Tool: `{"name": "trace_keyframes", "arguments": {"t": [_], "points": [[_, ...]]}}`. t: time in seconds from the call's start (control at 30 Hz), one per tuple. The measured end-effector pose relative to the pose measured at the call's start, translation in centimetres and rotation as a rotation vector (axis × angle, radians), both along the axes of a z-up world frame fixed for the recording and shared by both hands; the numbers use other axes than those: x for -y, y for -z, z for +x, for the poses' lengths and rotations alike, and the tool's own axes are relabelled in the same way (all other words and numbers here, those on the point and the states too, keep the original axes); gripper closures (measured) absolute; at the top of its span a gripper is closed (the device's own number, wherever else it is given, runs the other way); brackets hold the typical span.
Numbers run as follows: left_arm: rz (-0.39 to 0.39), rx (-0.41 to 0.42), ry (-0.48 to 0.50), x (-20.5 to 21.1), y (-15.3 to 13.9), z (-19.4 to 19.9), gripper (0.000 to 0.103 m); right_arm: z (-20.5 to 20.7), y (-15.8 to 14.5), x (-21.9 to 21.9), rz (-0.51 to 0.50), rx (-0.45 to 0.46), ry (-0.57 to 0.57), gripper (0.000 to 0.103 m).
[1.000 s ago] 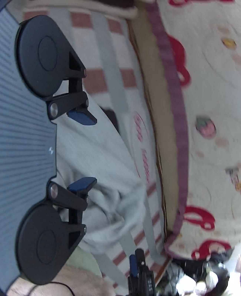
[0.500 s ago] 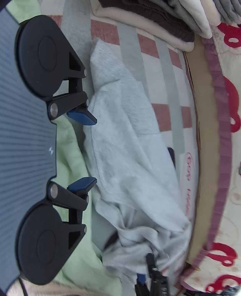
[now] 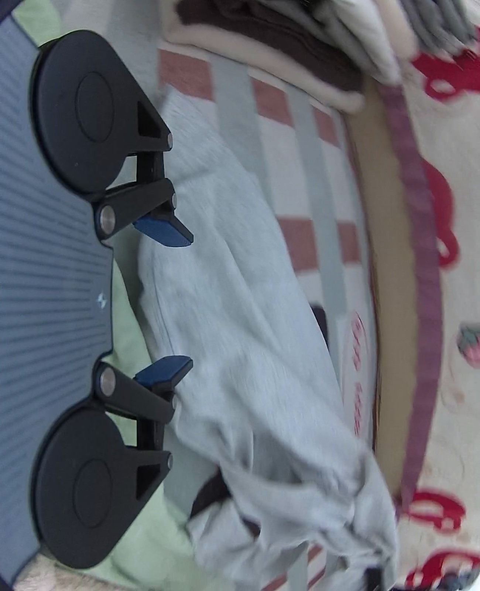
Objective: Fold clothes
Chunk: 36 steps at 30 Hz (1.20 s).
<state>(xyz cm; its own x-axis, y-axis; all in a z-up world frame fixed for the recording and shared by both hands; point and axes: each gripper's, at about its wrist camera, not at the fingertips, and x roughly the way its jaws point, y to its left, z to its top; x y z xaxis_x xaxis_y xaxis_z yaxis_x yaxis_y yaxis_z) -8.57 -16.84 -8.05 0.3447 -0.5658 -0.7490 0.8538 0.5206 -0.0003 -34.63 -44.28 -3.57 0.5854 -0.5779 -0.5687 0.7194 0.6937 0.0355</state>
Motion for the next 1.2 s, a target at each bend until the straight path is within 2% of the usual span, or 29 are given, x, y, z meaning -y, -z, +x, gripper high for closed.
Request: {"name": "trace_keyframes", "arguments": {"t": [0.1,0.17,0.23,0.33,0.4,0.43,0.47,0.5,0.57,0.7,0.73,0.8,0.9,0.93,0.97,1.03,1.1,1.13,1.2], "points": [[-0.042,0.026,0.110,0.7,-0.4,-1.7,0.036,-1.3,-1.1,0.8,-0.031,0.022,0.046,0.097],[-0.053,0.045,0.187,1.8,-0.1,-2.7,0.028,-1.8,-1.9,1.0,-0.072,0.017,0.066,0.097],[-0.024,0.084,0.237,3.3,0.6,-3.3,0.024,-2.3,-3.0,1.3,-0.105,0.018,0.084,0.098],[0.044,0.148,0.267,5.6,1.7,-3.5,0.024,-3.2,-5.0,2.0,-0.150,0.017,0.106,0.098],[0.063,0.135,0.278,6.4,2.2,-2.9,0.024,-3.6,-6.1,2.3,-0.177,0.008,0.106,0.099],[0.072,0.129,0.278,6.6,2.3,-2.7,0.036,-3.8,-6.6,2.5,-0.190,0.002,0.104,0.099],[0.081,0.126,0.276,6.7,2.2,-2.5,0.087,-3.9,-6.9,2.7,-0.199,-0.004,0.099,0.099],[0.087,0.148,0.265,6.6,1.9,-2.5,0.103,-3.9,-7.2,2.9,-0.202,-0.010,0.092,0.099],[0.064,0.194,0.222,6.1,0.6,-2.1,0.101,-3.8,-7.5,3.4,-0.213,-0.025,0.079,0.099],[-0.103,0.199,0.060,3.1,-3.8,0.4,0.102,-3.2,-7.5,4.2,-0.239,-0.049,0.062,0.099],[-0.135,0.221,0.015,2.2,-5.1,1.1,0.102,-3.1,-7.6,4.5,-0.232,-0.036,0.058,0.099],[-0.213,0.214,-0.067,0.2,-7.5,2.8,0.102,-3.2,-8.0,5.0,-0.207,0.034,0.029,0.099],[-0.312,0.143,-0.170,-2.6,-9.9,5.3,0.102,-2.8,-7.8,5.8,-0.177,0.141,-0.079,0.099],[-0.310,0.097,-0.198,-3.0,-9.5,6.3,0.101,-2.1,-7.0,6.4,-0.179,0.123,-0.096,0.099],[-0.293,0.046,-0.226,-3.1,-8.8,7.5,0.099,-1.1,-5.8,7.5,-0.165,0.082,-0.060,0.098],[-0.179,-0.015,-0.272,-2.4,-5.9,9.1,0.098,1.1,-2.8,9.9,-0.085,-0.012,0.070,0.095],[-0.112,-0.046,-0.269,-1.9,-3.6,9.1,0.098,2.5,-0.8,10.9,0.024,-0.048,0.161,0.085],[-0.085,-0.061,-0.266,-1.7,-2.5,9.1,0.098,3.1,-0.2,10.3,0.065,-0.038,0.154,0.085],[-0.091,-0.092,-0.241,-2.2,-1.4,8.1,0.094,4.3,0.3,7.6,0.101,0.020,0.027,0.084]]}}
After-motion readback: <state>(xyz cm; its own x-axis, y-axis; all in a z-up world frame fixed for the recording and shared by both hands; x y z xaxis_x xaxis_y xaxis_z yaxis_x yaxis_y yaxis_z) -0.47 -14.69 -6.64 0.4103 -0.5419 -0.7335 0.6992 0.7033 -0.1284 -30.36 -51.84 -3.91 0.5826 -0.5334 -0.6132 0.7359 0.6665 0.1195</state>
